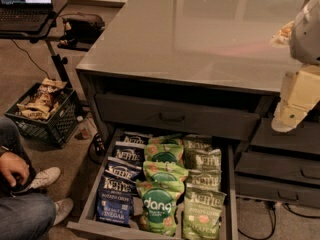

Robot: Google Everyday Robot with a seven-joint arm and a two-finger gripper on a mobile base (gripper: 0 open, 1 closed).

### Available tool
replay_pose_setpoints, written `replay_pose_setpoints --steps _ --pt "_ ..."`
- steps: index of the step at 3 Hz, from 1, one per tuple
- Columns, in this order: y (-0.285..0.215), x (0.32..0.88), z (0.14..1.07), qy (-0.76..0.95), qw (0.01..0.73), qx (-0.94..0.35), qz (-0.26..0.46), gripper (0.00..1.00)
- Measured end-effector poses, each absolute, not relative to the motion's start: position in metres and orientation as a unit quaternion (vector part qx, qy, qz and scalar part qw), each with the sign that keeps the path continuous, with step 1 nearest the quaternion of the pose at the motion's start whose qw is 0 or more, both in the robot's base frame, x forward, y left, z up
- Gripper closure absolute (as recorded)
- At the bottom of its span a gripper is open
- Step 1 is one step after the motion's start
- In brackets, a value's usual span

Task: Pick green jalapeno chip bag from middle drawer and place on counter

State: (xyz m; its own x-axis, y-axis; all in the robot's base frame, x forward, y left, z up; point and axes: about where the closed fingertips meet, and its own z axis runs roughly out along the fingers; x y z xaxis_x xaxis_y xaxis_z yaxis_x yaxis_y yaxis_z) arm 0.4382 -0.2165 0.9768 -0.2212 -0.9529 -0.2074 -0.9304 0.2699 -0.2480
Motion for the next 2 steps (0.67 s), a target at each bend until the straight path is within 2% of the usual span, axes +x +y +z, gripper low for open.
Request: replay_pose_setpoints --steps 2 --pt "-0.216 0.430 0.949 0.781 0.144 -0.607 -0.035 0.00"
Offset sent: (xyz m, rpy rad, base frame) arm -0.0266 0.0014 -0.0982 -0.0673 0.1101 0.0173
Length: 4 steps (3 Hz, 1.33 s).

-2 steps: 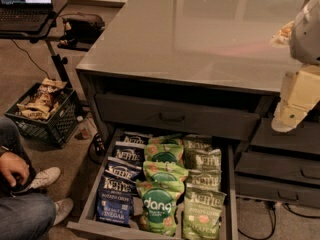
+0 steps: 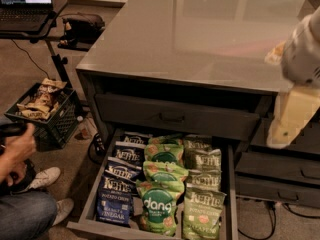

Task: Pick green jalapeno chip bag from middle drawer and place on counter

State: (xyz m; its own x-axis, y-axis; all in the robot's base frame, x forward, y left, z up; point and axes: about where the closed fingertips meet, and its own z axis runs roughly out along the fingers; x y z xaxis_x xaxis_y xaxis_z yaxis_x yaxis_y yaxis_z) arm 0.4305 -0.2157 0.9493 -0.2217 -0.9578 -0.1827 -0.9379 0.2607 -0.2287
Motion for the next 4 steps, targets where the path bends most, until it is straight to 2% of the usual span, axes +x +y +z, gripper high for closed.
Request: replay_pose_setpoints --steps 2,4 --pt "-0.223 0.421 0.814 0.790 0.070 -0.609 -0.021 0.00" --pt "-0.213 0.416 0.779 0.795 0.071 -0.602 0.005 0.00"
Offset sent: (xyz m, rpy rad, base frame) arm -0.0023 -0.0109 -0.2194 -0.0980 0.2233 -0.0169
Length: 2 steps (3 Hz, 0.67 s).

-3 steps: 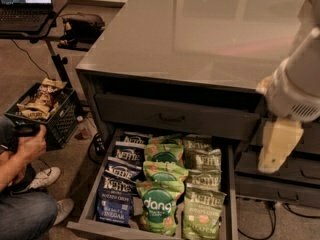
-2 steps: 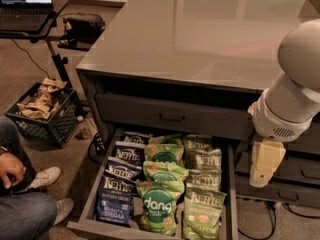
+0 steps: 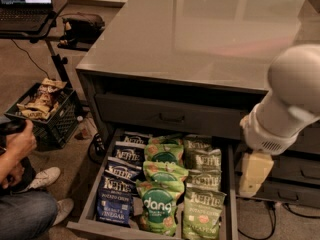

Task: Pick green jalapeno chip bag from middle drawer and place on counter

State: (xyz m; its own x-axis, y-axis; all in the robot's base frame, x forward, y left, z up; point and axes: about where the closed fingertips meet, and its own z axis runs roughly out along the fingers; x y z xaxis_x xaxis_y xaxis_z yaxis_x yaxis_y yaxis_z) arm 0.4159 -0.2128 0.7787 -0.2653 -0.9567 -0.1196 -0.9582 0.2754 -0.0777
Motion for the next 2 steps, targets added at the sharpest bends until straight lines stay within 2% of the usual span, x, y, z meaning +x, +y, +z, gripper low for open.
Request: replay_pose_setpoints --steps 2 --pt "-0.184 0.421 0.657 0.796 0.054 -0.601 0.056 0.00"
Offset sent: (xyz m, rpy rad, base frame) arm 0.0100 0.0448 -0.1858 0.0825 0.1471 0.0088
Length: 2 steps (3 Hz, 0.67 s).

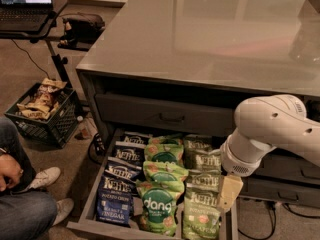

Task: Pick green jalapeno chip bag from middle drawer and place on counter

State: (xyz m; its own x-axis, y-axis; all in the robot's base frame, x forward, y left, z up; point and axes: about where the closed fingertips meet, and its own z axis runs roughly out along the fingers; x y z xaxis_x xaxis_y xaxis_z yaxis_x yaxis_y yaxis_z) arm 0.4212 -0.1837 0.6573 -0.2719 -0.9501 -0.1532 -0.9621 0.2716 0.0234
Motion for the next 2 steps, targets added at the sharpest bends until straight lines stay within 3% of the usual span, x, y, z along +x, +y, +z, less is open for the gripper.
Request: replay_pose_setpoints --steps 2 --pt "-0.175 0.420 0.628 0.794 0.048 -0.602 0.073 0.00"
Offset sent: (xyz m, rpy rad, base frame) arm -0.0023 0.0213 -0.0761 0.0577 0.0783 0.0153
